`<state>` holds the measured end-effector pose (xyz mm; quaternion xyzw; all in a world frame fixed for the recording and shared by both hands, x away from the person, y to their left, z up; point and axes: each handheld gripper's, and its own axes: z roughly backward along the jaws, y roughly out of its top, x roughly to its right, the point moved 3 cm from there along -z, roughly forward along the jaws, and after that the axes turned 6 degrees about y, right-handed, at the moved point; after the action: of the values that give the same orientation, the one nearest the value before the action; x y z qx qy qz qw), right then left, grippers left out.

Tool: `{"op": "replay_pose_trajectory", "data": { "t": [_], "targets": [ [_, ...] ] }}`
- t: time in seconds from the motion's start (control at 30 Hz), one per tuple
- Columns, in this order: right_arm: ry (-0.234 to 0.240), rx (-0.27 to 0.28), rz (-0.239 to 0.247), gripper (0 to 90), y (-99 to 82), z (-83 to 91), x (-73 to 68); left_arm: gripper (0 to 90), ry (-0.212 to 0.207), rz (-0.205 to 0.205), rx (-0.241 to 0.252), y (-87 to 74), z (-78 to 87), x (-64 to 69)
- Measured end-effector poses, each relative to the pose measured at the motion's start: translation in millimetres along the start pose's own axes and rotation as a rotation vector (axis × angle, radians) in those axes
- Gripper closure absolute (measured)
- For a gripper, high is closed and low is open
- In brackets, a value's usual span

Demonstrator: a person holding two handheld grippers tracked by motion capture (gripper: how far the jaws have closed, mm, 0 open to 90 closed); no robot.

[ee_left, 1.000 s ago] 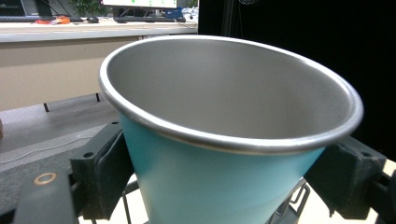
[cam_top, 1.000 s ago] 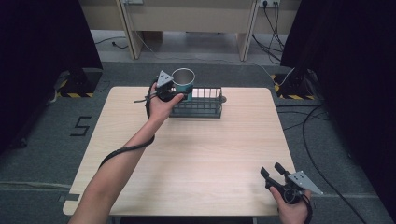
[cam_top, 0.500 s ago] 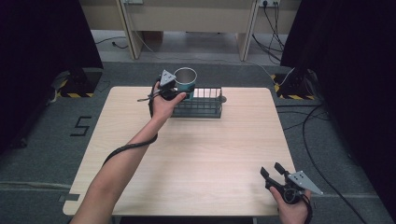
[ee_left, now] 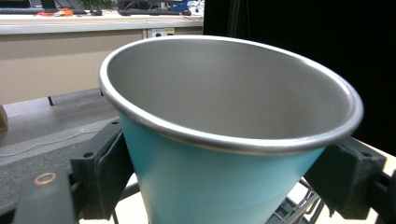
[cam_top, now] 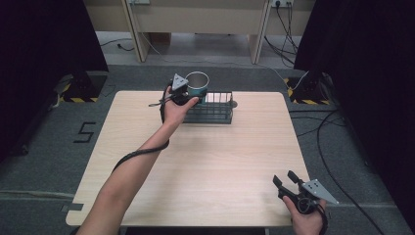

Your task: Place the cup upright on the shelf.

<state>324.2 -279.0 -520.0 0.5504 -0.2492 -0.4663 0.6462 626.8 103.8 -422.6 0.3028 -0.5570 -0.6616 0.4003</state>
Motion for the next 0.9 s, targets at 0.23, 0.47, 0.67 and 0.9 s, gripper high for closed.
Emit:
{"op": "replay_pose_trajectory", "data": {
  "t": [0.23,0.47,0.67,0.9],
  "targets": [
    [0.001,0.000,-0.003,34.4,0.0,0.2,0.3,15.2,0.004,0.001,-0.004,-3.9,-5.3,2.9],
    [0.003,-0.001,-0.004,34.4,-0.1,0.3,0.4,15.2,0.005,0.000,-0.015,-7.8,-9.7,5.2],
    [0.003,-0.002,-0.002,34.4,-0.1,0.2,0.2,15.2,0.012,-0.002,-0.027,-11.9,-12.7,5.3],
    [0.003,-0.003,-0.001,34.4,-0.1,0.1,0.1,15.2,0.011,-0.003,-0.035,-13.8,-14.9,7.2]
  ]
}}
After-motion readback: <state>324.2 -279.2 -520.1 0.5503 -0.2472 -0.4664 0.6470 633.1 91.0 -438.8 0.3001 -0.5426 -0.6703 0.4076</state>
